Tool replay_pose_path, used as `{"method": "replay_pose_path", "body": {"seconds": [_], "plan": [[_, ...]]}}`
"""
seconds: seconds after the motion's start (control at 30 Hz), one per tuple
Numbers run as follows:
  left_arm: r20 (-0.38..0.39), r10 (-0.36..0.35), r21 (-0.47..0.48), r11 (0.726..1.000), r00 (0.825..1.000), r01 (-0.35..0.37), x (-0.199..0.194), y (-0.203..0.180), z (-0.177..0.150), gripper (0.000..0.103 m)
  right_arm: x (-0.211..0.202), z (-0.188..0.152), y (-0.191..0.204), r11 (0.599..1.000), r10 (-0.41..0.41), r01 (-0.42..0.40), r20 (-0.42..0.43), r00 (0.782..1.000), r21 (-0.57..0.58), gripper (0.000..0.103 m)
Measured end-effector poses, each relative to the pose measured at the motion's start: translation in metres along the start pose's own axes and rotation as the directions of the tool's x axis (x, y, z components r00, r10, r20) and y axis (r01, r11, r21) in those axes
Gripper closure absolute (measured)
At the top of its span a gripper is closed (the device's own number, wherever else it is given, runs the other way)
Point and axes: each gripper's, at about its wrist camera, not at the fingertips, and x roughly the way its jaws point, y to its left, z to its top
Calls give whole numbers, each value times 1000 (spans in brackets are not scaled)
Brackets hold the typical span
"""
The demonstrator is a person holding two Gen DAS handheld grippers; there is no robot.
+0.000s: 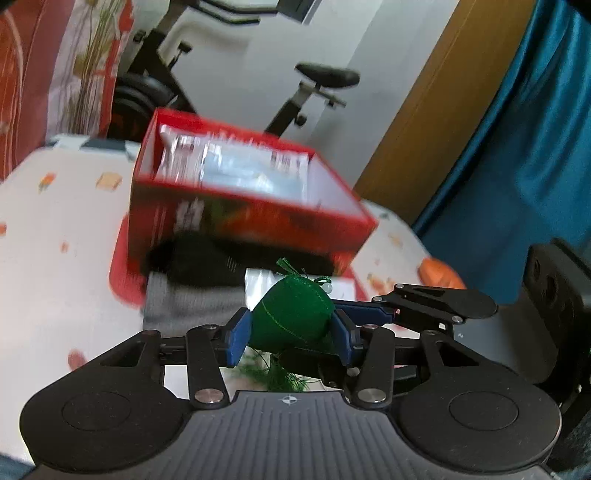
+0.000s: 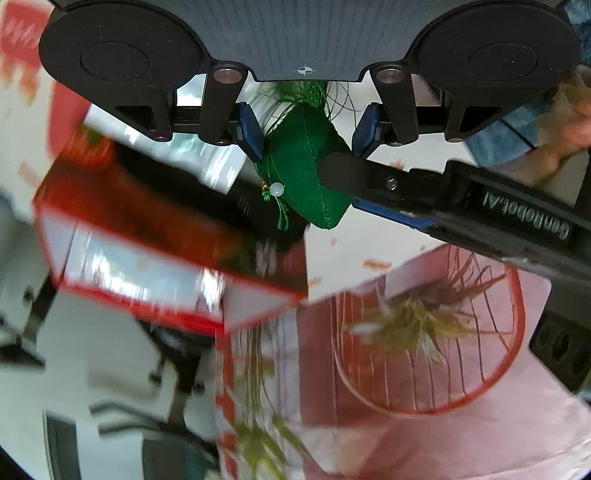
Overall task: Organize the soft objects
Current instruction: 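Close both tools on the green tasseled pouch and lift it, then carry the green pouch over the red box, lower it in, open both tools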
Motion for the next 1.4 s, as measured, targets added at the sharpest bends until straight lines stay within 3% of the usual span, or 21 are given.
{"method": "replay_pose_path", "body": {"seconds": [0.23,0.5,0.83,1.03,1.07,1.4], "plan": [[105,-16,59,998,994,10,-11,-19,49,53,-20,50,-16,998,-32,37,98,995,-56,54],[218,-8,127,992,976,-20,-18,-38,108,49,-26,119,-32,981,-68,102,201,977,-164,54],[299,34,130,989,953,-76,-4,-23,165,48,9,173,-53,972,-56,124,316,947,-200,54],[242,61,82,993,968,-83,22,5,171,48,55,172,-68,980,-32,82,261,965,-182,54],[227,69,72,994,971,-87,28,10,170,48,64,170,-71,983,-60,108,294,954,-150,54],[70,143,22,989,987,-144,84,58,157,47,146,147,-94,1000,-3,7,125,992,-27,54]]}}
